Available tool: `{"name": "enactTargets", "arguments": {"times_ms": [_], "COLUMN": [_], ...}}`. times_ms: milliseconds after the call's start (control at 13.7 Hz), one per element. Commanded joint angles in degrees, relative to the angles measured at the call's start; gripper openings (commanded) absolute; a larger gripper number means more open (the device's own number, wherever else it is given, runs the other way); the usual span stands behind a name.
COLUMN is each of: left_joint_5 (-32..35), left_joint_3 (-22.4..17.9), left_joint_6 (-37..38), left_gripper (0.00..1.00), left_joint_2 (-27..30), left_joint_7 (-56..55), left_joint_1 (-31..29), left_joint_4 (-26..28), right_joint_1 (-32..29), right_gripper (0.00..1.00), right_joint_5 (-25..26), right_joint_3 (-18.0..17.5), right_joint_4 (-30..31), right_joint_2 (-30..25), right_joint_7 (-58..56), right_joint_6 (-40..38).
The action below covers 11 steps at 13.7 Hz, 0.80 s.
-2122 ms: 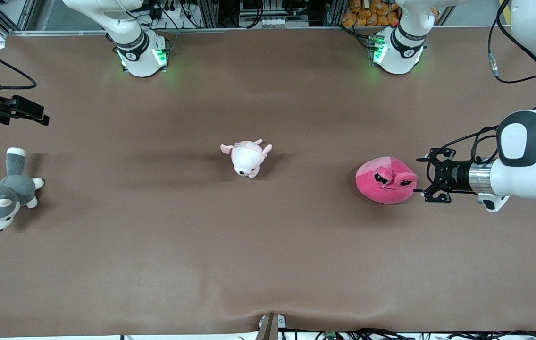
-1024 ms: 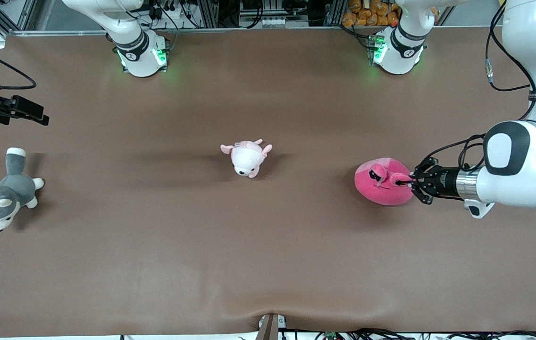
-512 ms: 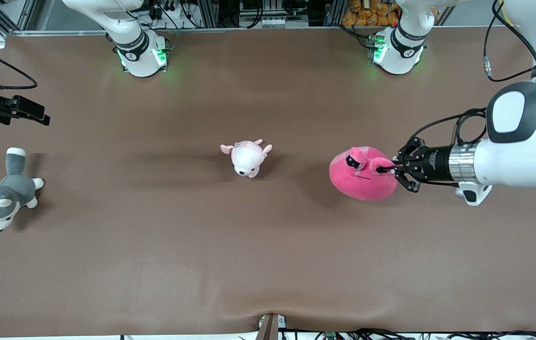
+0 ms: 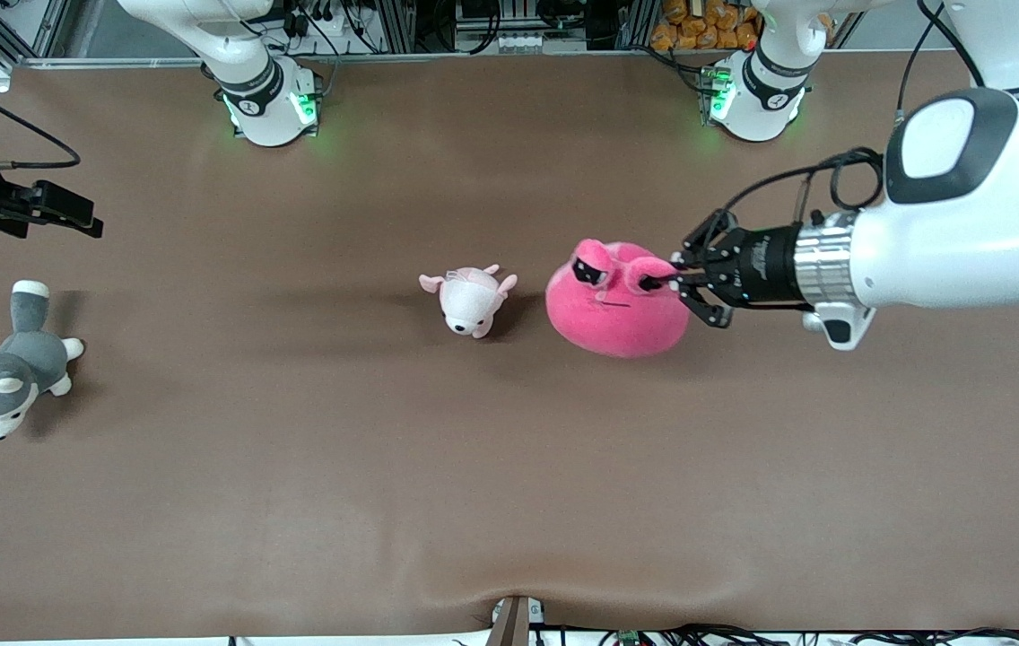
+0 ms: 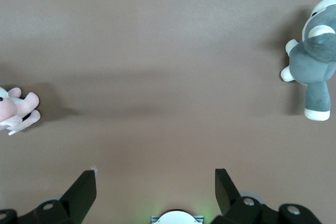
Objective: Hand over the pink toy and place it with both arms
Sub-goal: 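Carry the pink toy with the left gripper while the right gripper approaches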
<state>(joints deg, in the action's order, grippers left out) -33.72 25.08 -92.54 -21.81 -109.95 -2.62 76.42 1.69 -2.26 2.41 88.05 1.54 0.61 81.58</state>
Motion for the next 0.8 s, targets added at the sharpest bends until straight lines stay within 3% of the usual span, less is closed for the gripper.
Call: {"name": "enactTargets", "arguments": {"times_ms": [0, 220, 366, 732], "left_joint_5": [-1.26, -3.97, -4.78, -4.43], "left_joint_3": [4.17, 7.17, 7.00, 6.65], "left_joint_6": [-4.29, -11.33, -14.49, -23.12], "left_gripper": [0.00, 0.00, 0.00, 0.00], "left_joint_2": [-0.43, -1.74, -1.83, -2.62], "left_joint_7": [-7.70, -15.80, -16.52, -23.01], "left_joint_1": [-0.19, 0.68, 3.57, 10.62], "left_joint_4": [-2.24, -3.64, -3.65, -3.56], "right_joint_1": [1.21, 2.79, 5.68, 11.14], "right_gripper": [1.00, 1.00, 1.00, 1.00], "right_joint_5": [-1.16, -5.37, -6.61, -16.79], "right_joint_3": [0.32, 0.32, 0.23, 0.32], "right_joint_4": [-0.16, -0.16, -0.16, -0.34], "right_joint_2": [1.00, 1.89, 2.67, 4.87], "right_joint_7": [3.32, 11.31, 16.59, 33.02], "right_joint_6": [-0.37, -0.81, -0.73, -0.02]}}
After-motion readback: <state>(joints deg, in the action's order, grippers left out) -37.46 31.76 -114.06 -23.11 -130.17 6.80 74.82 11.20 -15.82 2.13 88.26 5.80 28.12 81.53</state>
